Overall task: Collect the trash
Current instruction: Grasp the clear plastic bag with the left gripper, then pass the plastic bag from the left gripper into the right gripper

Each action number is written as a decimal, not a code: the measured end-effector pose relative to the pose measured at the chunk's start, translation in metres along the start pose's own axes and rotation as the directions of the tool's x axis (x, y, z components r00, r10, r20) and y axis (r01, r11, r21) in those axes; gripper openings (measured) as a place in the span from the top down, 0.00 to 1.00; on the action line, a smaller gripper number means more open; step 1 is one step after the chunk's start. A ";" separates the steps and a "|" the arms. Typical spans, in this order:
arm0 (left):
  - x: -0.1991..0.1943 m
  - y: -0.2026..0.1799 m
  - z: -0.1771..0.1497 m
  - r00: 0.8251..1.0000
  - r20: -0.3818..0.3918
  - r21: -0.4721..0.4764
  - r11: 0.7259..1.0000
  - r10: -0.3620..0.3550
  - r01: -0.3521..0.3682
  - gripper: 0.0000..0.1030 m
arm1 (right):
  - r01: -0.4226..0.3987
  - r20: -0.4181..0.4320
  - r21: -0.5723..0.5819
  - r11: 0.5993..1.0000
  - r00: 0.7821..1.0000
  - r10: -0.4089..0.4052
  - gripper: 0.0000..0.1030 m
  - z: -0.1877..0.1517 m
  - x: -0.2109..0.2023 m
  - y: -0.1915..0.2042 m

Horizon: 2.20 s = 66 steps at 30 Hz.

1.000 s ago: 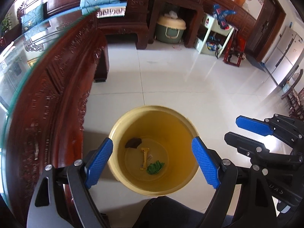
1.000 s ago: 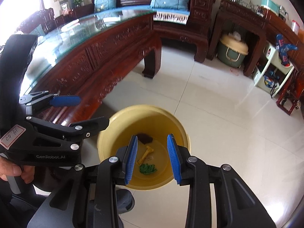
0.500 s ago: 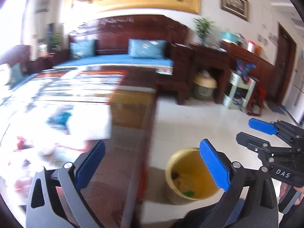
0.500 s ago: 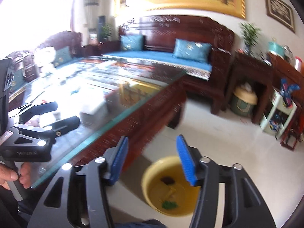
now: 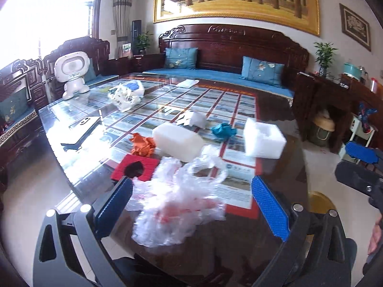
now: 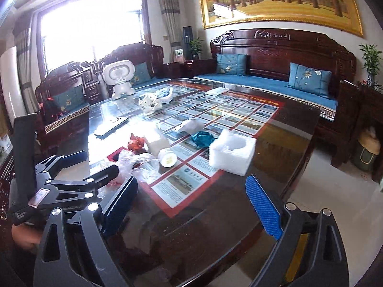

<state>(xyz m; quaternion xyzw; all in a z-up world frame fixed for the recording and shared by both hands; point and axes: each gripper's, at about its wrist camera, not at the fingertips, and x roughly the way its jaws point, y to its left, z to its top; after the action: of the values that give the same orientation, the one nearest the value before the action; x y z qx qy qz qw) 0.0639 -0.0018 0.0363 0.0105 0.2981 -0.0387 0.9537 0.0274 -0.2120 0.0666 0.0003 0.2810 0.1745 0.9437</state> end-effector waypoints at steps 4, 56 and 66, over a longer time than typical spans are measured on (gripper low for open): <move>0.024 0.018 -0.004 0.998 -0.046 0.018 0.999 -0.035 0.036 0.04 | -0.005 -0.022 -0.020 1.000 1.000 0.005 0.14 0.005 0.022 0.021; 0.019 0.032 -0.037 0.952 -0.077 0.032 0.953 -0.297 0.300 0.74 | -0.301 -0.150 0.078 0.950 0.939 0.310 0.15 0.018 0.103 0.056; 0.006 -0.002 -0.035 0.930 -0.080 0.107 0.924 -0.360 0.367 0.73 | -0.374 -0.229 0.221 0.901 0.878 0.421 0.66 0.015 0.117 0.038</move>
<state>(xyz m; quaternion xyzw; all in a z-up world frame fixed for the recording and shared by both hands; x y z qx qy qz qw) 0.0493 -0.0028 0.0042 0.0138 0.3200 -0.2323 0.9184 0.1144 -0.1367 0.0209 0.1149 0.4151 0.3388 0.8365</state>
